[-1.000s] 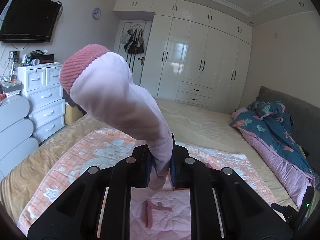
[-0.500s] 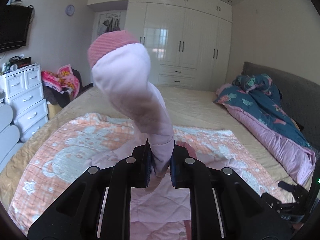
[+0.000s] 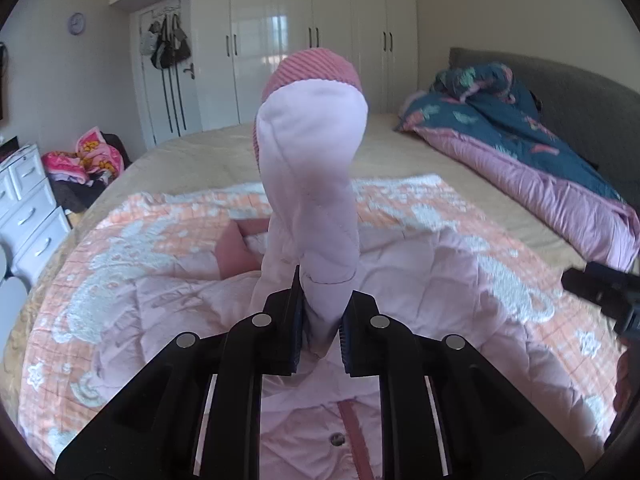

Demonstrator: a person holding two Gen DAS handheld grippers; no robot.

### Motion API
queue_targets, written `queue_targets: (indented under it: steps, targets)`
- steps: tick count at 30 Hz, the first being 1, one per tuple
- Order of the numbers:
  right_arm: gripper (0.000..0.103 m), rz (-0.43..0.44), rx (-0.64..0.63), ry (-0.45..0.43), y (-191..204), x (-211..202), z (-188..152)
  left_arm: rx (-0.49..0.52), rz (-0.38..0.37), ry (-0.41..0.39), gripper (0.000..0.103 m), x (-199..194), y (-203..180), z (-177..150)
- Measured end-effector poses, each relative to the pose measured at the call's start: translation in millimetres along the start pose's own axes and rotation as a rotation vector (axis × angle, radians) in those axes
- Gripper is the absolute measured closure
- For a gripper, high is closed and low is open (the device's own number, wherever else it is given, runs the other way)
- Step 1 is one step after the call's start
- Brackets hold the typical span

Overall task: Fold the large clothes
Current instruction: 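Lift the sleeve with the left gripper, fold it across the jacket front, release, then reach the right gripper to the folded ribbed cuff and grasp it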

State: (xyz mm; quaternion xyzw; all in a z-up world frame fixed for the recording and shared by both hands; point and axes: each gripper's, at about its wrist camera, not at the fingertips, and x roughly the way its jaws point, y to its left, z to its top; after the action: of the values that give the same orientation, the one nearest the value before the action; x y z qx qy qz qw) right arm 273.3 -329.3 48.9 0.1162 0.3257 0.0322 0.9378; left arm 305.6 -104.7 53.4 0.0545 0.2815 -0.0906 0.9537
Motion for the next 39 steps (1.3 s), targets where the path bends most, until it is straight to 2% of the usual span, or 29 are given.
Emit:
queue_targets:
  steps: [8,10,12,13,14,18,19,21,23,27,39]
  targets:
    - [0.004,-0.007,0.038,0.007,-10.2,4.7,0.0,0.088,-0.018,0.106,0.091,32.0,-28.2,-32.7]
    - [0.004,-0.01,0.043,0.013,-11.5,6.9,-0.6,0.114,-0.019,0.119,0.087,35.6,-34.0,-38.6]
    - [0.004,-0.009,0.045,0.016,-12.4,8.6,-1.0,0.143,-0.03,0.136,0.073,38.5,-39.4,-44.4]
    - [0.004,-0.011,0.048,0.018,-12.8,9.4,-1.2,0.148,-0.043,0.149,0.053,39.6,-40.8,-46.2]
    - [0.004,-0.011,0.049,0.019,-13.7,10.1,-1.5,0.152,-0.051,0.156,0.046,39.8,-41.9,-48.4]
    - [0.004,-0.011,0.057,0.025,-15.5,12.5,-2.4,0.189,-0.078,0.201,0.039,38.6,-45.3,-58.9]
    - [0.004,-0.011,0.06,0.027,-16.4,13.2,-2.3,0.192,-0.09,0.206,0.031,35.8,-43.7,-60.9]
    - [0.004,-0.01,0.062,0.032,-16.2,14.7,-2.8,0.183,-0.102,0.212,0.022,29.9,-38.6,-61.7]
    - [0.004,-0.007,0.065,0.038,-15.2,17.2,-3.7,0.154,-0.136,0.213,0.018,21.3,-28.3,-60.7]
    - [0.004,0.01,0.059,0.06,-7.2,23.9,-7.1,0.104,-0.135,0.193,0.012,5.7,-2.8,-53.3]
    - [0.004,0.082,0.012,0.16,35.2,55.0,-24.9,-0.077,0.007,0.16,0.009,-15.1,114.5,-50.0]
